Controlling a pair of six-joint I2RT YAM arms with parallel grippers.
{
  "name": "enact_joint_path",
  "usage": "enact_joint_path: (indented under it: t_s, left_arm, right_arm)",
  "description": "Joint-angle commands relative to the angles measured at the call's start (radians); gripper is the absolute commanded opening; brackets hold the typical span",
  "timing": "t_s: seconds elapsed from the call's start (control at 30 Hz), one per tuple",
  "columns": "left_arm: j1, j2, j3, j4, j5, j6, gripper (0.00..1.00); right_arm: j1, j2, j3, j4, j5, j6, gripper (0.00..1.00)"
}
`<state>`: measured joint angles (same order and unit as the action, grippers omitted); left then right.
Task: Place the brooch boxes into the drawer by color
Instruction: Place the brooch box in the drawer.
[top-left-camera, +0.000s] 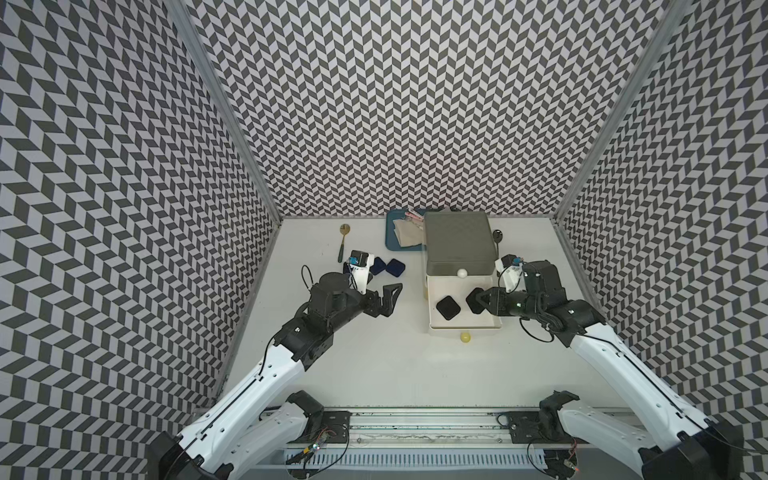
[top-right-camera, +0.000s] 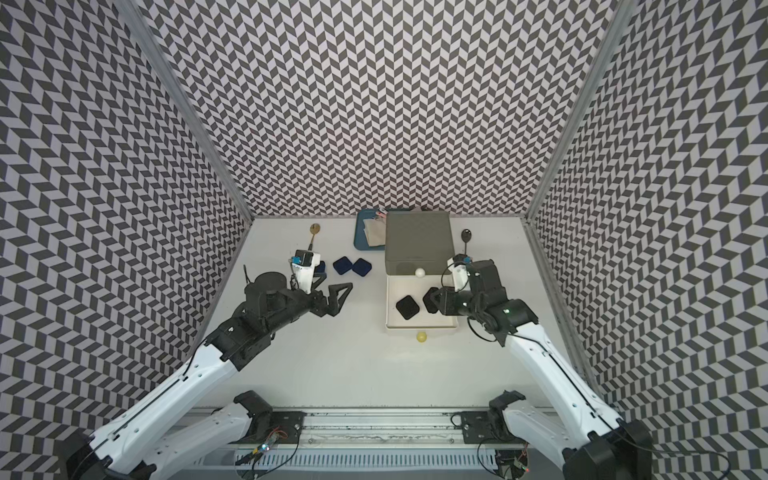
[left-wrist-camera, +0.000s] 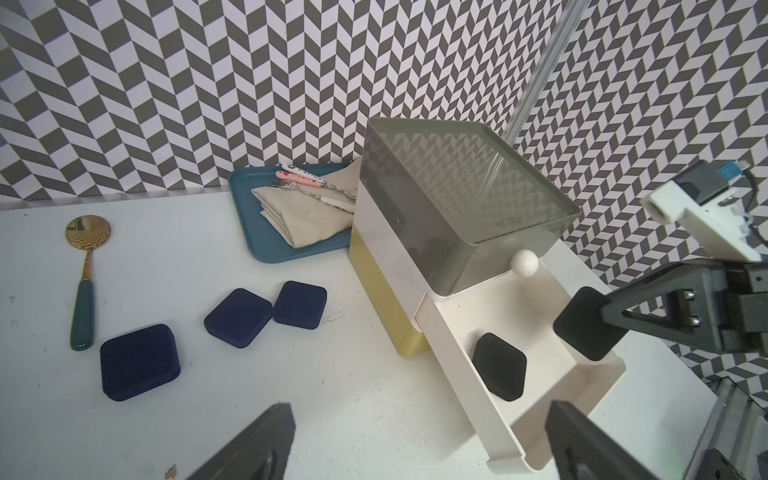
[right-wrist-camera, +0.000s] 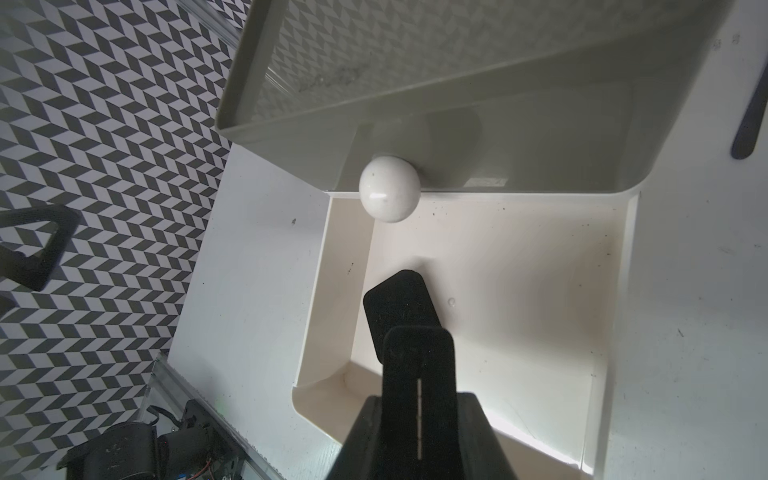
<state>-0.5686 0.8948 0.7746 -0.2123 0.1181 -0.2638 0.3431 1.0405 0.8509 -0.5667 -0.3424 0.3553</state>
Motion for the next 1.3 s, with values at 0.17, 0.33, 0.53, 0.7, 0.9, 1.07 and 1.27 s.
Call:
enact_joint_path:
  t_s: [0.17, 0.33, 0.53, 0.7, 0.9, 1.07, 1.27]
  left_arm:
    - [0.01, -0.019, -0.019, 0.005, 0.031, 0.003, 1.0]
    - [0.012, -0.019, -0.009, -0.006, 0.023, 0.009, 1.0]
    - [0.012, -0.008, -0.004, -0.003, 0.027, 0.013, 1.0]
    - [0.012, 0.009, 0.018, -0.01, 0.008, 0.012, 1.0]
    - [0.012, 0.009, 0.017, -0.007, 0.009, 0.009, 1.0]
    - [0.011, -0.003, 0.013, -0.016, -0.004, 0.011, 1.0]
    - [0.011, -0.007, 0.021, -0.016, -0.007, 0.011, 1.0]
  right_arm:
    - [-0.011, 0.109, 0.004, 0.122, -0.033, -0.038, 0.02]
    - [-0.018, 0.131, -0.009, 0.155, -0.021, -0.037, 0.02]
    - [-0.019, 0.154, -0.023, 0.179, -0.029, -0.034, 0.02]
    - [-0.019, 0.189, -0.033, 0.202, -0.06, -0.03, 0.02]
    - [-0.019, 0.197, -0.041, 0.222, -0.044, -0.018, 0.02]
    - [-0.019, 0.197, -0.054, 0.212, -0.007, -0.031, 0.1]
    - [-0.019, 0.195, -0.057, 0.207, 0.022, -0.045, 0.38]
